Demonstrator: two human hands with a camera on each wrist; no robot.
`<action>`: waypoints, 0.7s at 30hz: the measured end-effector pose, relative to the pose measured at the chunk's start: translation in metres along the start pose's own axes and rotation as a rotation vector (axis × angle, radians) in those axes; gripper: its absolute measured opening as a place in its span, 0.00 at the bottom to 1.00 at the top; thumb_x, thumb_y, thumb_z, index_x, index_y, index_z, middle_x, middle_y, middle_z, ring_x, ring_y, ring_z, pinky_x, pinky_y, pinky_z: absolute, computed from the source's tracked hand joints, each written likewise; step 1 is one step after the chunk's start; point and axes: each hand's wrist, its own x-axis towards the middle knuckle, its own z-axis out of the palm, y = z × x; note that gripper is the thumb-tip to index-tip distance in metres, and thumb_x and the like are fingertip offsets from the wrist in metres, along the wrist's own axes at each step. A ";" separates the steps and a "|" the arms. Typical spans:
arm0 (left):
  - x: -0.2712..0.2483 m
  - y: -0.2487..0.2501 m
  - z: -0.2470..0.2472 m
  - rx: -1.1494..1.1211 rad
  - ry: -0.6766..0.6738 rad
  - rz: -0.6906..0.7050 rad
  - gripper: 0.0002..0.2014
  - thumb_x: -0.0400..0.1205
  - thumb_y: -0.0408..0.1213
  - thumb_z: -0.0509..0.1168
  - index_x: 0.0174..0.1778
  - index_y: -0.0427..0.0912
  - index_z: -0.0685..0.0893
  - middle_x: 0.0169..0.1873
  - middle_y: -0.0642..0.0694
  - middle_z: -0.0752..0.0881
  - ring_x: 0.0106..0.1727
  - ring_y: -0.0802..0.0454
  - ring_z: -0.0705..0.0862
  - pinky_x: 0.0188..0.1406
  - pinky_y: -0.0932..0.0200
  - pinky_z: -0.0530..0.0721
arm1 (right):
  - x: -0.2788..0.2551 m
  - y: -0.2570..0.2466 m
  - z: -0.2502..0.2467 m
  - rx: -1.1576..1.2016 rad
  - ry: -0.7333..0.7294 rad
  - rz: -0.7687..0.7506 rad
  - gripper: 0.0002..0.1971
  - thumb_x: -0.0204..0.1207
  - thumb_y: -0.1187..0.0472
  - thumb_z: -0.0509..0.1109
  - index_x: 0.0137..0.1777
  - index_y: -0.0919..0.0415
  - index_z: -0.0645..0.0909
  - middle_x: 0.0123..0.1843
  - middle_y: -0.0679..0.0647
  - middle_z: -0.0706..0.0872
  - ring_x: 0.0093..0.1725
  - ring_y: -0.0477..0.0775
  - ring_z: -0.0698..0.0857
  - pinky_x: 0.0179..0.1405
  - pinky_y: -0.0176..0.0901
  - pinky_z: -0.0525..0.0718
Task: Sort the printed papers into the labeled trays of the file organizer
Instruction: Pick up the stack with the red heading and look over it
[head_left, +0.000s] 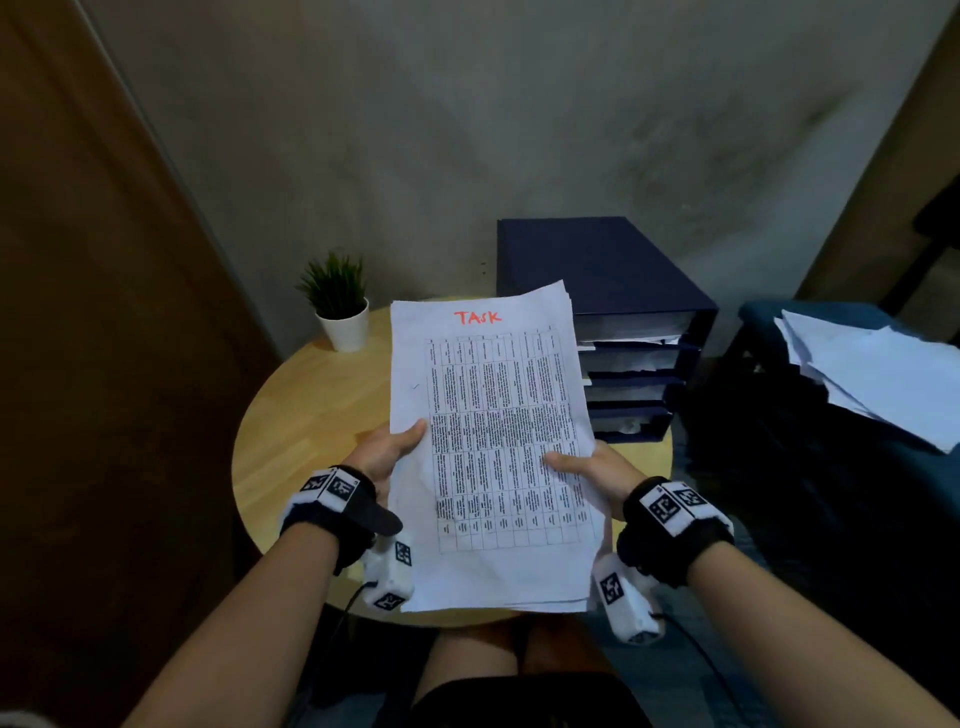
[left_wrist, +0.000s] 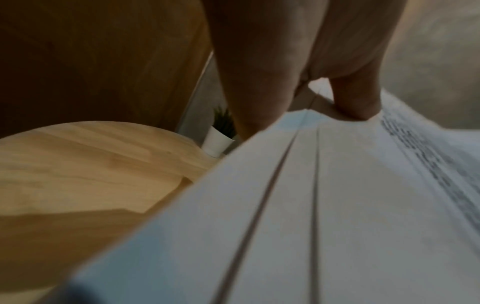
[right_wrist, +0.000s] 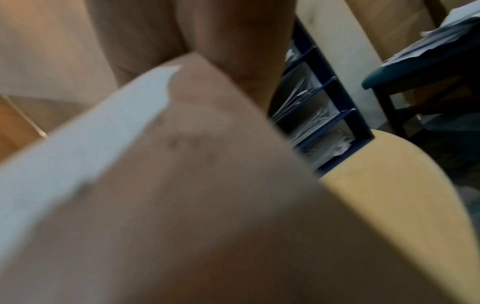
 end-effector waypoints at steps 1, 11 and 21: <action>0.002 -0.002 0.005 0.044 0.008 -0.005 0.25 0.83 0.38 0.63 0.76 0.35 0.70 0.73 0.39 0.76 0.74 0.41 0.74 0.79 0.39 0.65 | -0.003 0.006 -0.006 0.031 0.036 0.001 0.39 0.72 0.56 0.74 0.80 0.65 0.62 0.74 0.61 0.77 0.72 0.59 0.78 0.79 0.61 0.66; 0.007 0.000 0.094 0.280 -0.114 -0.045 0.23 0.84 0.40 0.62 0.74 0.35 0.72 0.71 0.43 0.77 0.72 0.39 0.76 0.76 0.38 0.69 | -0.045 0.039 -0.067 0.195 0.218 0.021 0.13 0.83 0.69 0.58 0.66 0.63 0.74 0.55 0.57 0.86 0.53 0.54 0.86 0.49 0.45 0.86; 0.042 0.005 0.152 0.393 -0.051 -0.118 0.24 0.87 0.41 0.55 0.72 0.26 0.68 0.59 0.30 0.78 0.59 0.36 0.79 0.52 0.51 0.73 | -0.042 0.003 -0.131 0.206 0.288 0.117 0.10 0.84 0.68 0.56 0.53 0.68 0.80 0.36 0.58 0.92 0.35 0.56 0.91 0.37 0.47 0.90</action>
